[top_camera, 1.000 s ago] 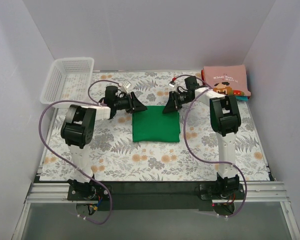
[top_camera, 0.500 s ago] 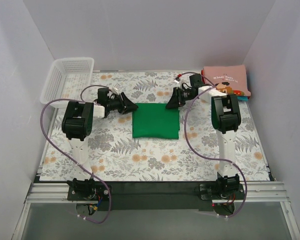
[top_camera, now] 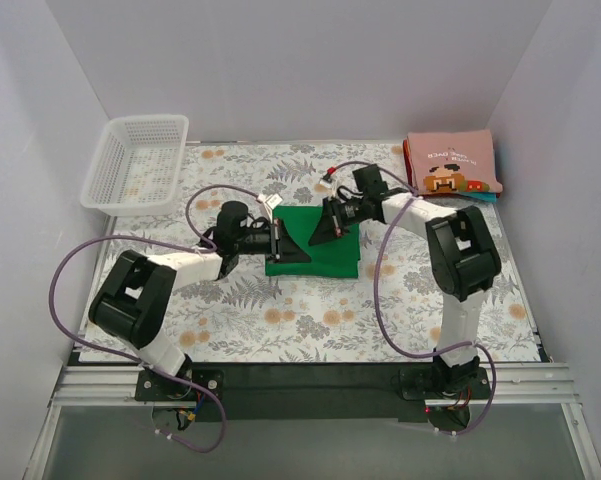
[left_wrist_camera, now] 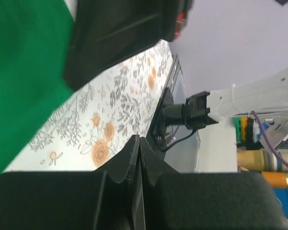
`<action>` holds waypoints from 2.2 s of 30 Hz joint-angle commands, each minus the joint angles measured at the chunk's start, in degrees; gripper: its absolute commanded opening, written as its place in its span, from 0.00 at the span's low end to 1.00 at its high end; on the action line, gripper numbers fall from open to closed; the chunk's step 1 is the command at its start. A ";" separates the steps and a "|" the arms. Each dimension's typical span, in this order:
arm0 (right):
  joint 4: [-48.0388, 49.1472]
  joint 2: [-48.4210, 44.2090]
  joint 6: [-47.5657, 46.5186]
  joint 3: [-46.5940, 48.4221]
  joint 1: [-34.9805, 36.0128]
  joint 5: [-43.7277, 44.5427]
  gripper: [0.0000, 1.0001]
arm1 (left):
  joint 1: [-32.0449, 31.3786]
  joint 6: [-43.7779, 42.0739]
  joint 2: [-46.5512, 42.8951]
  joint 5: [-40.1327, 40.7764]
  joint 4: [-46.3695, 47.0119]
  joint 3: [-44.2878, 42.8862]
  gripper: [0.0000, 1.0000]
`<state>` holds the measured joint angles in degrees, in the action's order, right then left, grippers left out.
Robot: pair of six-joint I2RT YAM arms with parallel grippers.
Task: Fold and stack the t-shirts
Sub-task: Fold the tshirt
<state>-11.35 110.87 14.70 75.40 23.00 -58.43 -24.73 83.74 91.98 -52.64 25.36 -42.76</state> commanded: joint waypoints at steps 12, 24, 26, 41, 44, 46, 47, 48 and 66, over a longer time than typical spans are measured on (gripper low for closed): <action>10.11 17.53 9.20 4.94 2.31 0.25 0.01 | -2.34 6.25 18.74 10.10 6.98 -1.53 0.00; 16.80 22.21 9.12 -0.43 2.22 -2.20 0.01 | -1.72 5.82 19.12 8.62 7.59 6.54 0.00; 16.54 17.82 8.77 0.36 2.13 -3.78 0.01 | -1.72 5.20 15.44 5.28 8.21 7.69 0.00; 8.28 3.47 0.25 -18.08 1.43 -9.86 0.15 | 5.39 -2.80 8.54 2.28 0.47 4.53 0.00; 4.51 6.72 -5.71 -18.01 -0.15 -7.67 0.12 | 7.76 -3.06 13.20 2.28 0.74 3.92 0.00; 0.92 9.79 -7.92 -16.51 -2.34 -7.22 0.11 | 8.82 -5.69 14.62 2.45 -1.36 2.95 0.00; 0.11 10.50 -9.06 -16.16 -3.05 -6.70 0.11 | 8.91 -6.65 15.24 2.63 -2.33 2.77 0.00; -1.20 10.94 -10.03 -15.98 -3.66 -6.08 0.10 | 9.26 -8.67 15.94 2.63 -4.69 2.60 0.00; -16.68 8.21 -16.56 12.65 -10.96 -9.16 0.18 | 11.20 -15.55 12.06 -2.22 -7.88 -12.33 0.02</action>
<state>-28.40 115.42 -4.21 80.47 13.06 -67.59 -13.76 67.85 101.71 -56.77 15.99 -48.97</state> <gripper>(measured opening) 0.184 0.019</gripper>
